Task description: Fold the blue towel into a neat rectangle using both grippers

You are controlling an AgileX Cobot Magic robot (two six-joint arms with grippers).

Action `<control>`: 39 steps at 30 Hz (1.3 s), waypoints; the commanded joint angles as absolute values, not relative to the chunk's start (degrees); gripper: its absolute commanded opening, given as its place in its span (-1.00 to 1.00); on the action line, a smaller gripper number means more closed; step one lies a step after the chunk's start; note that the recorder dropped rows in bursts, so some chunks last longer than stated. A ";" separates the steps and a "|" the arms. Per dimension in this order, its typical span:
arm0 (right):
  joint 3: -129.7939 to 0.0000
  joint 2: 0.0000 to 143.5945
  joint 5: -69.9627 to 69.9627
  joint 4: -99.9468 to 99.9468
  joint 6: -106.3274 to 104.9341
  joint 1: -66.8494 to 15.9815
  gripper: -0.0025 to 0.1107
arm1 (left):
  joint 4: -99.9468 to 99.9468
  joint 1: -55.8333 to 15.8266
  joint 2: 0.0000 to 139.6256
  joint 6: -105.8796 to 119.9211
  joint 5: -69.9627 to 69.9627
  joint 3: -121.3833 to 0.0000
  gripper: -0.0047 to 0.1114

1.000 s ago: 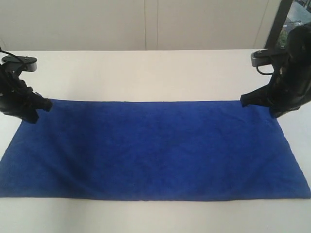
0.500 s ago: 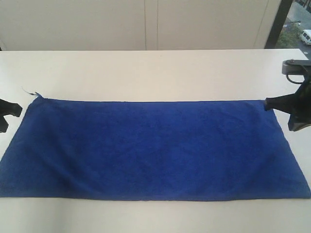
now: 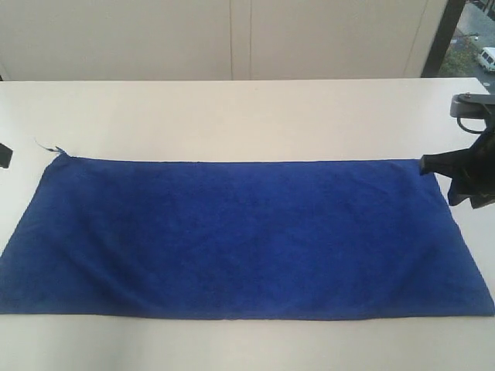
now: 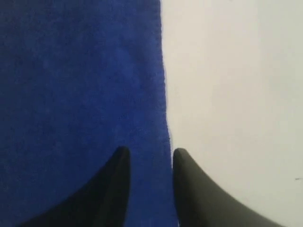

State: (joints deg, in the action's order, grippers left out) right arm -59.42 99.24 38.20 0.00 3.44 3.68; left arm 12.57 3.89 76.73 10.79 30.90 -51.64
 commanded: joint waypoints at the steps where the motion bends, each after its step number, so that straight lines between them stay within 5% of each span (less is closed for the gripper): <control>1: -59.26 97.79 38.17 0.00 2.80 4.03 -0.35 | 13.49 3.87 68.31 10.50 34.28 -48.04 -0.92; 17: -58.34 97.40 36.58 0.00 1.59 4.03 -0.20 | 14.62 3.87 42.02 10.50 39.48 -38.77 -0.92; 39: -57.70 105.62 31.33 0.00 1.59 4.03 0.01 | 14.39 3.87 40.03 10.50 40.36 -37.82 -0.92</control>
State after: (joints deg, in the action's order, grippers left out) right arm -58.09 104.44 32.68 0.00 2.22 3.68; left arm 13.87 3.89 40.39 10.79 39.63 -38.05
